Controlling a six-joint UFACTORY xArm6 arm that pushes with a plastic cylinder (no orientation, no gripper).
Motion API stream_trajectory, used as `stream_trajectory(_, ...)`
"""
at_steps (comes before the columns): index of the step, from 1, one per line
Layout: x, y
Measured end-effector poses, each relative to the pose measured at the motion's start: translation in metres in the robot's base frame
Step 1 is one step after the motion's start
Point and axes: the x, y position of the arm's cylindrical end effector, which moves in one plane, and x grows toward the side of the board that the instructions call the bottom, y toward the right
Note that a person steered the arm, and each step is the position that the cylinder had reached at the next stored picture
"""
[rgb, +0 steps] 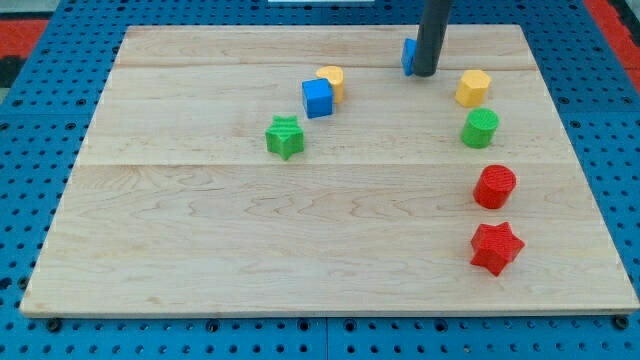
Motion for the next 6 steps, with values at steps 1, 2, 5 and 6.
stream_trajectory(1,0.012,-0.026)
stream_trajectory(2,-0.031,-0.064)
stream_trajectory(5,-0.02,-0.011)
stream_trajectory(6,-0.02,-0.011)
